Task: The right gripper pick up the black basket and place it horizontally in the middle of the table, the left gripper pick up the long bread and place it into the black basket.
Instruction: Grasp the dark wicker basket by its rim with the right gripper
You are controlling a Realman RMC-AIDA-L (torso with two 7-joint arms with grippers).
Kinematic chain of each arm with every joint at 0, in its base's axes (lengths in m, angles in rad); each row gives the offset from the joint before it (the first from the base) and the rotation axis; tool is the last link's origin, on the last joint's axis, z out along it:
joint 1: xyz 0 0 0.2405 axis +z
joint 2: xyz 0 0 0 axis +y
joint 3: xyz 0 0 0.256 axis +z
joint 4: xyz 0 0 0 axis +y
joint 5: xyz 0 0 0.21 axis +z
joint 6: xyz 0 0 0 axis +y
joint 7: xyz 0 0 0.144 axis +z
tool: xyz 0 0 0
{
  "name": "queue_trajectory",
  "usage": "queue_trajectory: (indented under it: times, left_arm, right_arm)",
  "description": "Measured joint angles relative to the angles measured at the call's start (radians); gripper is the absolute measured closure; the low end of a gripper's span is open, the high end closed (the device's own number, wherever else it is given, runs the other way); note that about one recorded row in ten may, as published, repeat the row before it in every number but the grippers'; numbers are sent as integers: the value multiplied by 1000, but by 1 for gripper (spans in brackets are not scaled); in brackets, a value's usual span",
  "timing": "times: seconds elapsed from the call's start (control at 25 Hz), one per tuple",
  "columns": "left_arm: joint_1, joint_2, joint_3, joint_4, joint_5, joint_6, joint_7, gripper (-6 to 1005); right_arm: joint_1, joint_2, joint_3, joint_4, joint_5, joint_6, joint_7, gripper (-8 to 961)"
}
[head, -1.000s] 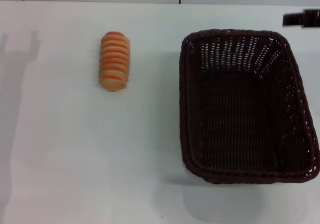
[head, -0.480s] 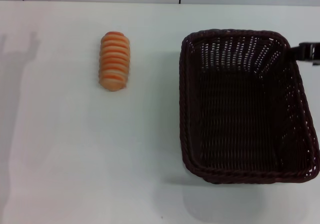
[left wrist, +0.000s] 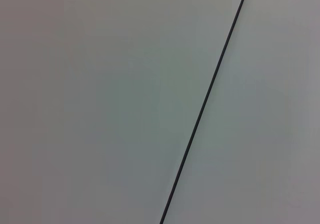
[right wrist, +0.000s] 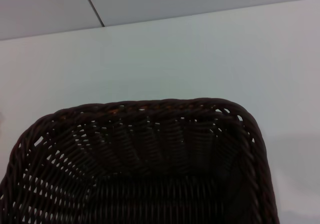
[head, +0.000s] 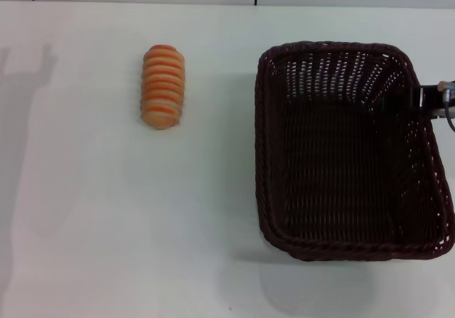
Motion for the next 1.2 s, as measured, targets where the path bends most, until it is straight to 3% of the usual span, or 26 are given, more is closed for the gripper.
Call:
queue_trajectory:
  times: [1.08, 1.2]
  left_arm:
    - [3, -2, -8, -1, 1, 3, 0, 137]
    - [4, -2, -8, -2, 1, 4, 0, 137]
  right_arm:
    - [24, -3, -14, -103, 37, -52, -15, 360]
    - [24, -3, -14, -101, 37, -52, -15, 511]
